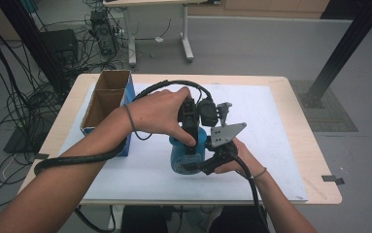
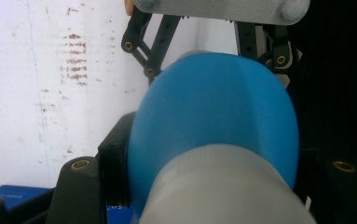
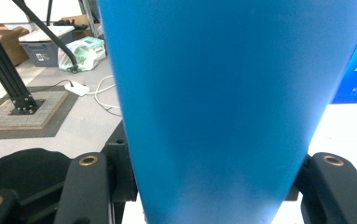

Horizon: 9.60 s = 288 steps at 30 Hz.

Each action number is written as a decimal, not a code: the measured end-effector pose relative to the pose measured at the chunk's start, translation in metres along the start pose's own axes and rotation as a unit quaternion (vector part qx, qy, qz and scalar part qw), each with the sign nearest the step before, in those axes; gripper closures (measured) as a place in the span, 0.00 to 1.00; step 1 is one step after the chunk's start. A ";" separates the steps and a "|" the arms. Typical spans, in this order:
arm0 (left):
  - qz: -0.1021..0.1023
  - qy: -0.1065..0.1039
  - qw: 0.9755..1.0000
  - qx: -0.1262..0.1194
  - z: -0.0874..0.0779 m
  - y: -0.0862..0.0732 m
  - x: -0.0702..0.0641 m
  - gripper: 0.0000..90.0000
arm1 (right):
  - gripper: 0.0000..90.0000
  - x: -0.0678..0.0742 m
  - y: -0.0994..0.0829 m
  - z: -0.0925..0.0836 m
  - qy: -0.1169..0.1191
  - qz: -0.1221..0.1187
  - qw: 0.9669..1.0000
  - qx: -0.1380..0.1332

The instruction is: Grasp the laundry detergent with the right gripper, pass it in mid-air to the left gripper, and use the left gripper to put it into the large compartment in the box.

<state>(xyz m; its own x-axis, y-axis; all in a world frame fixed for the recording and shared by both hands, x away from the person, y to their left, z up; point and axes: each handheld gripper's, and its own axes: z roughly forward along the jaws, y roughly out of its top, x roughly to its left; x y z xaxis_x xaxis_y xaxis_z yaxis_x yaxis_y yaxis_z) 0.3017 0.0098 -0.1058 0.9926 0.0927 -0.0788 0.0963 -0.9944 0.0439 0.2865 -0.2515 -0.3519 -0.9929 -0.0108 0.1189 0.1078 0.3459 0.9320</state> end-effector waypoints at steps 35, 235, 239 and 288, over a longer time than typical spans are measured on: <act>-0.003 0.001 1.000 -0.002 0.001 -0.004 0.000 0.42 | 0.45 0.000 -0.006 0.004 0.000 0.001 1.000 -0.011; -0.643 0.092 0.758 -0.059 -0.137 -0.179 0.126 0.42 | 0.03 0.053 -0.067 -0.135 -0.225 0.096 0.969 -0.039; -0.661 0.099 0.742 -0.039 -0.137 -0.191 0.131 0.42 | 0.03 0.054 -0.067 -0.135 -0.226 0.096 0.969 -0.041; -0.674 0.057 0.737 -0.013 -0.069 -0.226 0.151 0.42 | 0.03 0.054 -0.062 -0.133 -0.230 0.099 0.968 -0.032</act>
<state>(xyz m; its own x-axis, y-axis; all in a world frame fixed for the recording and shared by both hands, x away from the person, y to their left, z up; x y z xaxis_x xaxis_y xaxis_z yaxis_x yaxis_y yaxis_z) 0.4351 0.2516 -0.0586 -0.0054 0.9999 0.0163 0.9998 0.0051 0.0213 0.2326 -0.3984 -0.3575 -0.8688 0.4731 0.1463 0.2866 0.2394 0.9276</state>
